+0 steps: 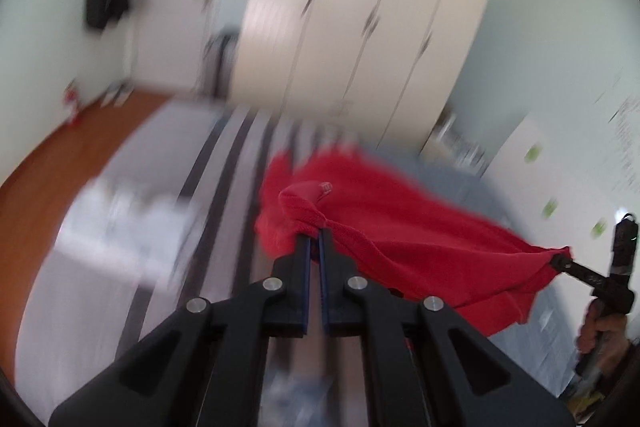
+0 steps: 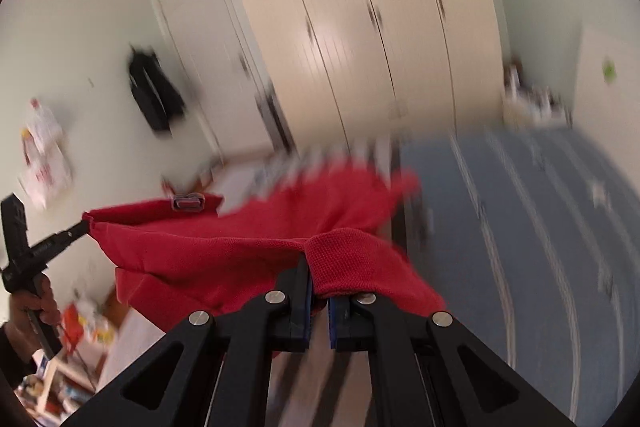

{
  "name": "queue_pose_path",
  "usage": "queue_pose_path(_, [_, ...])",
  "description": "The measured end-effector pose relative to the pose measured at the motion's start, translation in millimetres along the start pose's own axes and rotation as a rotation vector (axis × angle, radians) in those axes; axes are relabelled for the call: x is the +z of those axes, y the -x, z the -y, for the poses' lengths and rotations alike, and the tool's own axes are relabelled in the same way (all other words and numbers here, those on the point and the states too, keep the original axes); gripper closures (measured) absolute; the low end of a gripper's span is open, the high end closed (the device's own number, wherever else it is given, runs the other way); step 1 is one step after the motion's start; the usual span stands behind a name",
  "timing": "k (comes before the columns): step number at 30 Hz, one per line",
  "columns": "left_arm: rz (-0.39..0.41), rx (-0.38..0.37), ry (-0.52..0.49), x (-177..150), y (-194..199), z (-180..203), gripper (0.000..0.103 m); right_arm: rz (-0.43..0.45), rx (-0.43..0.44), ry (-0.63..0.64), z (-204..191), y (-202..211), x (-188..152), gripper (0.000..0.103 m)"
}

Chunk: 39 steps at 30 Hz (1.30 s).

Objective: Fold clothes
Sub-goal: 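Lay the red shirt flat on the bed and open both grippers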

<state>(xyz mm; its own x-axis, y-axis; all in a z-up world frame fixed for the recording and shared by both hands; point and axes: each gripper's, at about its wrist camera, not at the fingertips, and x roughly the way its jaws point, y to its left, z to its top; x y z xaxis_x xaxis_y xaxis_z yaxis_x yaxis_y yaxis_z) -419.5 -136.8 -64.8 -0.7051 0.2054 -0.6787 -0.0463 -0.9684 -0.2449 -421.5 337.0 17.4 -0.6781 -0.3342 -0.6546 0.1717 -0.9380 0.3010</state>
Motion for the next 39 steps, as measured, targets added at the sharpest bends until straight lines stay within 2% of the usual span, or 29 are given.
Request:
queue_pose_path(2, [-0.152, 0.057, 0.044, -72.3, -32.8, -21.0, 0.101, -0.142, -0.043, -0.052, 11.3, -32.5, -77.7, 0.098])
queue_pose_path(3, [-0.219, 0.097, 0.024, -111.1, -51.1, -29.1, 0.101, -0.221, -0.057, -0.083, 17.5, -51.4, -116.0, 0.098])
queue_pose_path(6, [-0.385, 0.17, 0.015, -194.9, -91.9, -51.8, 0.101, -0.41, -0.092, -0.13, 30.9, -100.4, -216.0, 0.098])
queue_pose_path(7, [-0.433, 0.194, 0.029, -218.7, -102.4, -59.1, 0.101, -0.451, -0.101, -0.13, 32.5, -111.7, -239.2, 0.098])
queue_pose_path(10, [-0.488, 0.23, 0.047, -263.9, -109.9, -69.7, 0.101, -0.543, -0.129, -0.124, 35.6, -136.7, -295.1, 0.098])
queue_pose_path(12, [-0.485, 0.218, 0.044, -274.9, -106.1, -66.0, 0.101, -0.552, -0.133, -0.166, 44.6, -139.3, -312.5, 0.098])
queue_pose_path(17, [-0.481, 0.183, 0.015, -285.2, -97.4, -59.2, 0.099, -0.555, -0.116, -0.177, 48.0, -135.9, -323.8, 0.097])
queue_pose_path(20, [-0.509, 0.205, -0.041, -284.1, -83.4, -59.2, 0.095, -0.559, -0.11, -0.134, 42.2, -127.0, -321.7, 0.092])
queue_pose_path(22, [-0.491, 0.217, -0.081, -283.4, -66.6, -57.6, 0.091, -0.558, -0.111, -0.104, 38.0, -114.4, -321.1, 0.09])
queue_pose_path(23, [-0.475, 0.222, -0.091, -279.9, -63.1, -57.6, 0.089, -0.556, -0.121, -0.091, 33.0, -107.3, -317.6, 0.09])
queue_pose_path(25, [-0.439, 0.231, -0.108, -271.6, -58.1, -57.9, 0.072, -0.556, -0.15, -0.057, 28.5, -92.1, -316.7, 0.09])
queue_pose_path(28, [-0.373, 0.22, -0.108, -246.3, -77.0, -61.0, 0.059, -0.515, -0.182, -0.049, 29.4, -71.4, -305.1, 0.09])
queue_pose_path(31, [-0.323, 0.221, -0.136, -222.6, -111.6, -57.4, 0.056, -0.445, -0.171, -0.088, 29.6, -60.7, -289.8, 0.09])
queue_pose_path(33, [-0.314, 0.216, -0.142, -211.1, -134.8, -57.3, 0.051, -0.4, -0.153, -0.109, 28.6, -70.9, -277.0, 0.084])
queue_pose_path(35, [-0.304, 0.211, -0.148, -199.6, -157.9, -57.2, 0.051, -0.367, -0.149, -0.102, 24.4, -93.5, -267.6, 0.078])
queue_pose_path(39, [-0.286, 0.2, -0.159, -176.6, -204.2, -56.9, 0.051, -0.342, -0.141, -0.087, 12.0, -148.9, -255.3, 0.078])
